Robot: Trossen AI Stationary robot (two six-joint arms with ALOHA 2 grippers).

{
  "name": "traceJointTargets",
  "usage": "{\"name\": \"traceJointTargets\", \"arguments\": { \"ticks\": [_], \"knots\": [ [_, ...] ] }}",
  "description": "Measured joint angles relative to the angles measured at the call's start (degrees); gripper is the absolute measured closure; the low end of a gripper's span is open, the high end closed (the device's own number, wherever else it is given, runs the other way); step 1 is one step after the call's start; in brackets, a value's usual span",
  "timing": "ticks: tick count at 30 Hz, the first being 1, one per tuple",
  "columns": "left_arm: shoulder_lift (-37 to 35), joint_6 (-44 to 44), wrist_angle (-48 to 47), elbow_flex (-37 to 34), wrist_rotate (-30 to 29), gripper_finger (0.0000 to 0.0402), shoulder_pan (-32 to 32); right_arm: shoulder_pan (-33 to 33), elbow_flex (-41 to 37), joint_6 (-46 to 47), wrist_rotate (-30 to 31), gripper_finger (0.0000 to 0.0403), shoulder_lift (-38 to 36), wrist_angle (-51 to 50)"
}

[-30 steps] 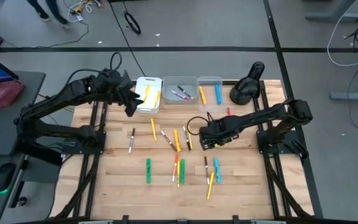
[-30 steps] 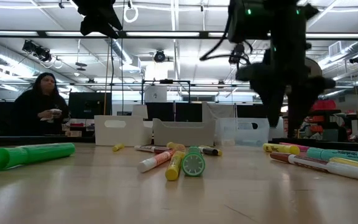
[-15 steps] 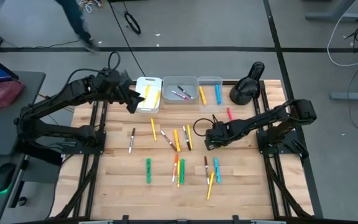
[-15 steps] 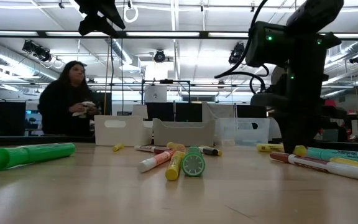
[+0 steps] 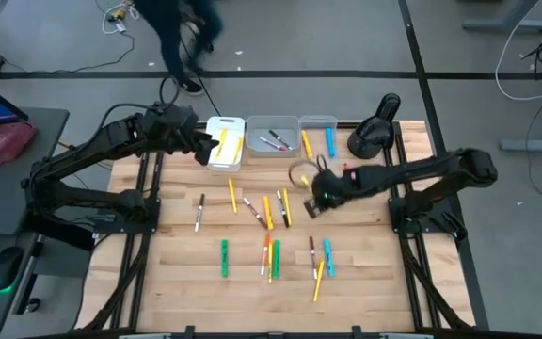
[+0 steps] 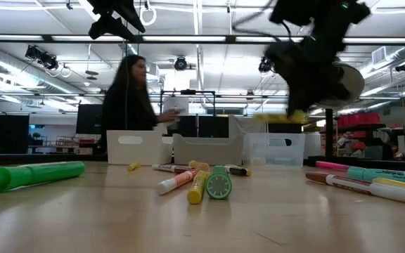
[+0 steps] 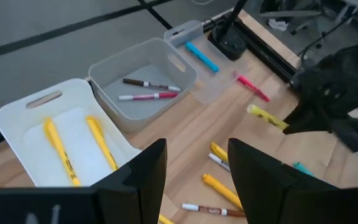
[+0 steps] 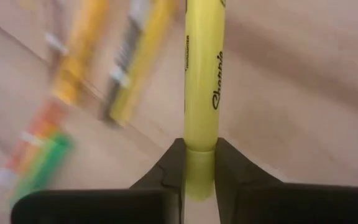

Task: Pick & Place Markers
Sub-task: Put the light yellow highlighter pen into the transparent bin

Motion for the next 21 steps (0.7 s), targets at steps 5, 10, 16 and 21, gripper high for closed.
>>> {"name": "traceJointTargets", "arguments": {
  "ticks": [5,10,16,21],
  "knots": [
    [0.0,-0.1,1.6,0.0,-1.4,0.0225,0.0,-7.4,8.2,-6.9,-1.1,0.0361,2.1,-0.3],
    [0.0,0.0,3.6,0.0,-2.5,0.0225,0.0,-17.4,14.7,-12.8,-0.2,0.0361,7.6,-2.7],
    [0.0,0.0,3.8,0.0,-2.5,0.0225,0.0,-27.5,18.8,-17.7,1.0,0.0361,15.4,-3.4],
    [0.0,0.0,4.3,0.0,-2.5,0.0225,0.0,-31.8,19.1,-17.5,0.7,0.0361,20.0,-6.4]
  ]
}}
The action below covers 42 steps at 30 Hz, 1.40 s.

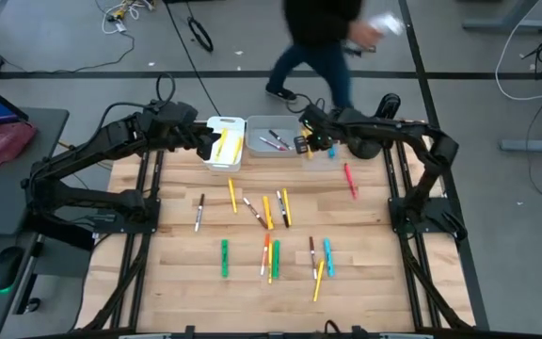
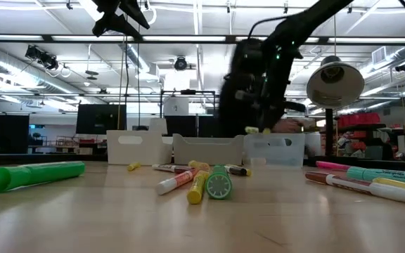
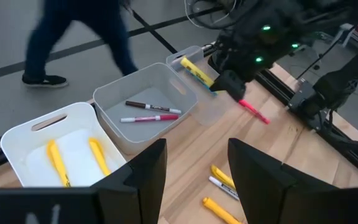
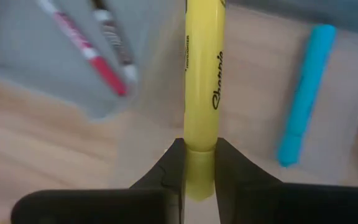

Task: Pick & Place Markers
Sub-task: Put the light yellow highlighter pen into the transparent bin, then put the brown marker pen into the gray bin

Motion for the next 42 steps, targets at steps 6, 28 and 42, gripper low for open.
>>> {"name": "traceJointTargets", "arguments": {
  "ticks": [6,28,42],
  "knots": [
    [0.0,0.0,0.0,0.0,0.0,0.0225,0.0,-1.9,0.0,0.7,0.0,0.0348,3.7,0.0],
    [0.0,0.2,1.3,0.0,0.0,0.0225,0.0,-2.3,0.0,-0.8,-0.3,0.0245,3.8,0.0],
    [0.0,-3.7,-8.5,0.0,0.7,0.0225,0.0,10.9,0.0,-10.9,-4.5,0.0219,-10.7,11.1]
  ]
}}
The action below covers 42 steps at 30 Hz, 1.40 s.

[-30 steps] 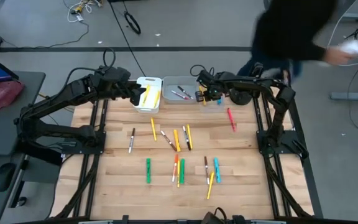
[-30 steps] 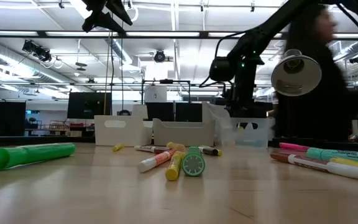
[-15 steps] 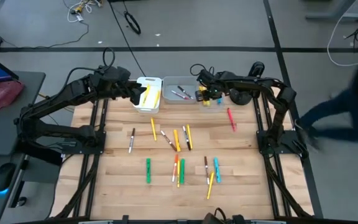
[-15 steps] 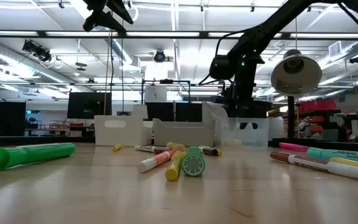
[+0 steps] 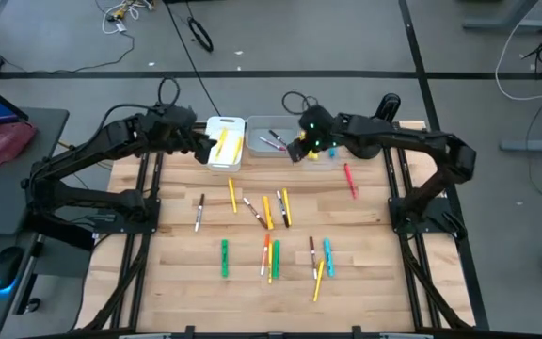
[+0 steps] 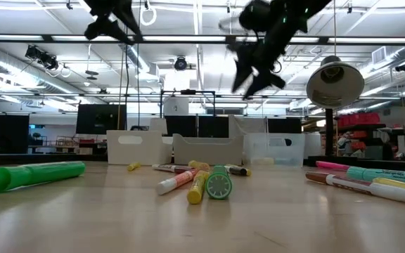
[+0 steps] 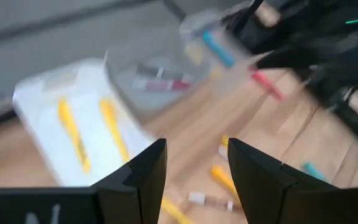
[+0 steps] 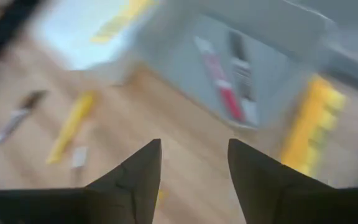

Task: Pick & Place Markers
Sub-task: Put the brown marker pen into the gray bin

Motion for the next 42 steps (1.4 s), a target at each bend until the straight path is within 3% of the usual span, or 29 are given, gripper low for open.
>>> {"name": "traceJointTargets", "arguments": {
  "ticks": [4,7,12,19,25,33,42],
  "knots": [
    [0.0,-6.6,-10.8,-0.6,0.1,0.0225,-0.8,7.2,0.0,-5.2,0.4,0.0228,-1.1,3.3],
    [0.0,-13.4,-17.5,-3.4,0.1,0.0225,-2.8,11.3,0.0,-5.7,4.6,0.0235,-1.2,2.8],
    [0.0,-23.2,-18.8,-11.9,2.0,0.0221,-8.9,15.4,-0.4,-6.3,10.6,0.0244,-1.2,1.4],
    [0.0,-39.1,-7.4,-27.1,8.4,0.0166,-18.1,16.5,-0.4,-5.7,12.1,0.0253,-1.4,-2.0],
    [0.0,-50.0,4.2,-36.3,3.0,0.0150,-24.9,16.5,-0.4,-5.7,12.1,0.0257,-1.4,-2.2],
    [0.0,-55.5,9.3,-43.0,-8.0,0.0212,-29.7,16.5,-0.4,-6.9,12.0,0.0259,-1.4,-2.1],
    [0.1,-55.5,22.1,-49.4,-12.6,0.0269,-32.7,16.4,-0.4,-7.0,12.0,0.0261,-1.4,-2.1]
  ]
}}
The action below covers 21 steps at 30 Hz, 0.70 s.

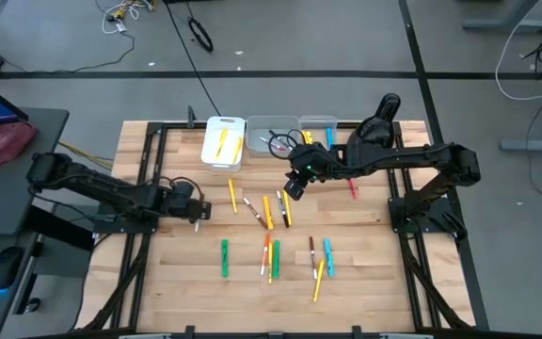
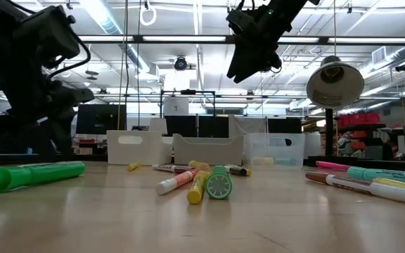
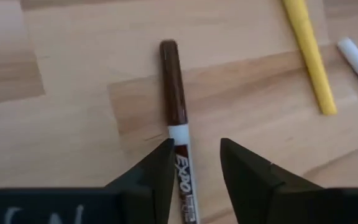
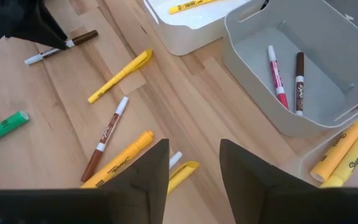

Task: Pick & Place Markers
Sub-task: Put the brown marker pen into the gray bin

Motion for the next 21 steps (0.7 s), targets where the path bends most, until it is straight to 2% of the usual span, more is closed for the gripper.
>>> {"name": "traceJointTargets", "arguments": {
  "ticks": [9,16,21],
  "knots": [
    [3.7,1.0,1.4,-2.0,-1.8,0.0297,-2.7,0.0,0.0,0.0,0.0,0.0261,0.0,0.2],
    [5.0,2.7,0.9,-2.0,-3.1,0.0371,-5.7,0.0,-0.1,1.3,-0.1,0.0261,-1.1,2.0],
    [4.5,2.7,0.9,-0.9,-1.7,0.0371,-6.0,-0.4,-0.1,-1.3,-0.1,0.0261,-3.9,3.7]
  ]
}}
